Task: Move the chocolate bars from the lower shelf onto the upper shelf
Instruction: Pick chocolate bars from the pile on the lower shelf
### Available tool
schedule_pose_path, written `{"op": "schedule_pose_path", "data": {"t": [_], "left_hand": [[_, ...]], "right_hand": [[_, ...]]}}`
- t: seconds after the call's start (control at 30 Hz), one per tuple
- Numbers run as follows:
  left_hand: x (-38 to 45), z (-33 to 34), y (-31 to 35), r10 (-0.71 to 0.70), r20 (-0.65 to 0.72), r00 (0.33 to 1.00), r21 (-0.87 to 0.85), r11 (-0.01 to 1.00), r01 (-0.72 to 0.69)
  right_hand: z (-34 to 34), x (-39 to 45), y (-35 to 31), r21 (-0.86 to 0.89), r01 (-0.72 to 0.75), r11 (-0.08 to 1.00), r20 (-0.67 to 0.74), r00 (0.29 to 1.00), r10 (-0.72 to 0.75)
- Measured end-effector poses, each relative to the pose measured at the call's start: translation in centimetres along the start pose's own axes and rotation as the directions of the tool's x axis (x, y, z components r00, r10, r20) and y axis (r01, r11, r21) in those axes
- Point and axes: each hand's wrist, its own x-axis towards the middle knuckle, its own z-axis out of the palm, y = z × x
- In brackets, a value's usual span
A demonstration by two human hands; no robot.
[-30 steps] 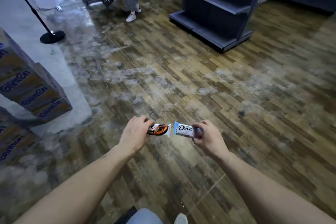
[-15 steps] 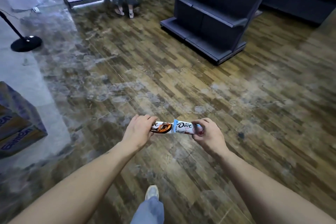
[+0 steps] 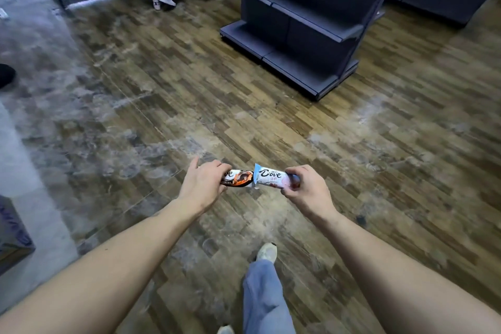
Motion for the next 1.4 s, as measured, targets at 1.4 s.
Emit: {"op": "schedule_pose_path", "data": {"t": [1.4], "left_hand": [[74.3,-6.4,-19.7,0.04,-0.212,0.976,-0.138,0.988,-0.071]], "right_hand": [[-9.6,72.9,1.0,-0.072,-0.057,0.996,-0.206,0.978,0.041]]}}
